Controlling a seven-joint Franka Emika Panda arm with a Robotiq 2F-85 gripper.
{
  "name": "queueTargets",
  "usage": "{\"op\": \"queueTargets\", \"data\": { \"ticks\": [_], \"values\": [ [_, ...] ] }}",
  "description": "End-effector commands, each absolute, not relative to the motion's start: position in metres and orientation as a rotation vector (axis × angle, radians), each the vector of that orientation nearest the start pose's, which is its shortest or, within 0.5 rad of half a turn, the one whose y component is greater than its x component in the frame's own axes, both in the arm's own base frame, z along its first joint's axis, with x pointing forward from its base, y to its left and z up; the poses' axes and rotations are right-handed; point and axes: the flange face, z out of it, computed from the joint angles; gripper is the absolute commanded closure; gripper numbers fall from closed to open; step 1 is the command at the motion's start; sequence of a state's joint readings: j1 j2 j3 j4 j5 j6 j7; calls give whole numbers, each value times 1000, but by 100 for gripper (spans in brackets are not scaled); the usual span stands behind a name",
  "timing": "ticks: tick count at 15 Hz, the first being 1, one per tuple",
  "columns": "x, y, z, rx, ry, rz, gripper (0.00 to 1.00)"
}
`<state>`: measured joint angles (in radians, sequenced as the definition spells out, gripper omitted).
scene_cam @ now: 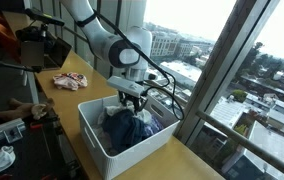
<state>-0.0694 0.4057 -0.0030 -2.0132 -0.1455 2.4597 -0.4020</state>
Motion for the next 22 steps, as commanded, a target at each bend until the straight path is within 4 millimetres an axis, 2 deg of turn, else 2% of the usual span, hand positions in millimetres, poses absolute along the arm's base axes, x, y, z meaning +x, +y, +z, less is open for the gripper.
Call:
{"op": "queueTargets", "data": {
  "ticks": [1, 2, 7, 10, 13, 17, 20, 22],
  "values": [
    [609, -27, 278, -3154, -734, -97, 10],
    [610, -22, 285, -3155, -747, -112, 1],
    [609, 5, 333, -3161, -814, -220, 0],
    [606, 20, 346, -3152, -841, -269, 0],
    [601, 40, 340, -3132, -870, -265, 0],
    [588, 75, 318, -3122, -896, -187, 0],
    [572, 108, 308, -3124, -937, -143, 0],
    [556, 137, 307, -3074, -1062, -131, 0]
  ]
}}
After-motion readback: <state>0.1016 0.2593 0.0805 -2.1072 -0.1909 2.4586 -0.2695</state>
